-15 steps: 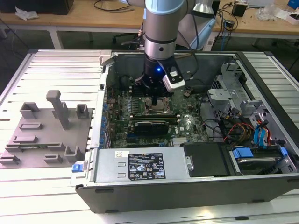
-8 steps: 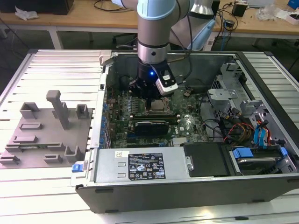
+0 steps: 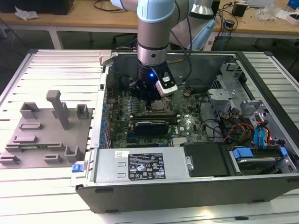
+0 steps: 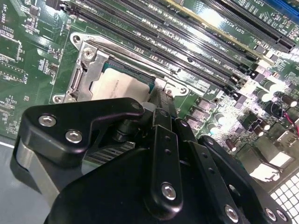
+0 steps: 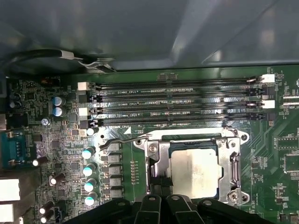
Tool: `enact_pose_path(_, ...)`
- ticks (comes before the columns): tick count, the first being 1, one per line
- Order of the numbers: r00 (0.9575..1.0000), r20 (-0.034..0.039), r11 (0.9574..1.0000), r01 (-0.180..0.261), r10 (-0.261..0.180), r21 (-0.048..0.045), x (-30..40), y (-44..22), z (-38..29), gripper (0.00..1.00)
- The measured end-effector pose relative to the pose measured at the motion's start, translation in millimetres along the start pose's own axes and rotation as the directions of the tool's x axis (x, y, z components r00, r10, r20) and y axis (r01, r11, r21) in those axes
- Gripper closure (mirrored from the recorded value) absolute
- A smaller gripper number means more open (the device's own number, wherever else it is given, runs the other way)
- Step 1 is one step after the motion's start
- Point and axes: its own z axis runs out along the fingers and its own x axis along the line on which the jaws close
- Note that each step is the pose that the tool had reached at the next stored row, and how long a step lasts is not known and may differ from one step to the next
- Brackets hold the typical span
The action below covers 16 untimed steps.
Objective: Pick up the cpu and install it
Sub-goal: 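Close the cpu cover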
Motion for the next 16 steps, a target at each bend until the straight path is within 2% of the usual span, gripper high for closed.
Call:
enact_pose_path(11,1.0,0.0001,1.0,0.0,0.0,-0.0002,0.0,0.1,1.1,0.89)
enact_pose_path(16,1.0,0.0002,1.0,0.0,0.0,0.0001,0.0,-0.2,-4.9,0.89)
